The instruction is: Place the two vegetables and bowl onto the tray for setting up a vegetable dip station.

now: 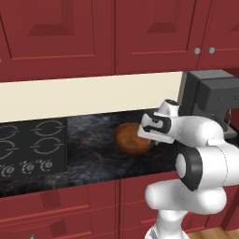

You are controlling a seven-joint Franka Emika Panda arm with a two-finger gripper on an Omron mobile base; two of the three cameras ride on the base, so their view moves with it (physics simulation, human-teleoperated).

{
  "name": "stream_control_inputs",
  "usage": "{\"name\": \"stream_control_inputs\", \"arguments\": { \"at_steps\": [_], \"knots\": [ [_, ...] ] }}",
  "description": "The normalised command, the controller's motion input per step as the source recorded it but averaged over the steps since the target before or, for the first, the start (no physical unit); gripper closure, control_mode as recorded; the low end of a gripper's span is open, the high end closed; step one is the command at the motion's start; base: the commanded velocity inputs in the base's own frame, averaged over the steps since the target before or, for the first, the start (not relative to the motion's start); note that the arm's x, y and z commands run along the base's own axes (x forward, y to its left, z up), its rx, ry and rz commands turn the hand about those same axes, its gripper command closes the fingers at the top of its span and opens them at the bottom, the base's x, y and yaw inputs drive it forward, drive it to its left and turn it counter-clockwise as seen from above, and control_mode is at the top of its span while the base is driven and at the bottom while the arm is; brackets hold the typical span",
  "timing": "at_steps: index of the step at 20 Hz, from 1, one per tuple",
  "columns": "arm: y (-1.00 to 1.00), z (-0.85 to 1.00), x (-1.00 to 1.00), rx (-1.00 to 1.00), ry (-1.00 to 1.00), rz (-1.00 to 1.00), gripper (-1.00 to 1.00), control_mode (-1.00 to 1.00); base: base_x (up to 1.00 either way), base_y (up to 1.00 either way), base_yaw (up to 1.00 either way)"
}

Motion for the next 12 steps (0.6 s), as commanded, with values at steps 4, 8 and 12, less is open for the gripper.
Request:
{"name": "stream_control_inputs", "arguments": {
  "at_steps": [4,8,12],
  "knots": [
    [0.13,0.27,-0.21,-0.1,-0.31,0.0,1.0,-1.0,0.0,0.0,0.0],
    [0.08,0.28,-0.27,-0.09,-0.19,0.0,1.0,-1.0,0.0,0.0,0.0],
    [0.07,0.3,-0.2,-0.01,0.0,0.0,1.0,-1.0,0.0,0.0,0.0]
  ]
}}
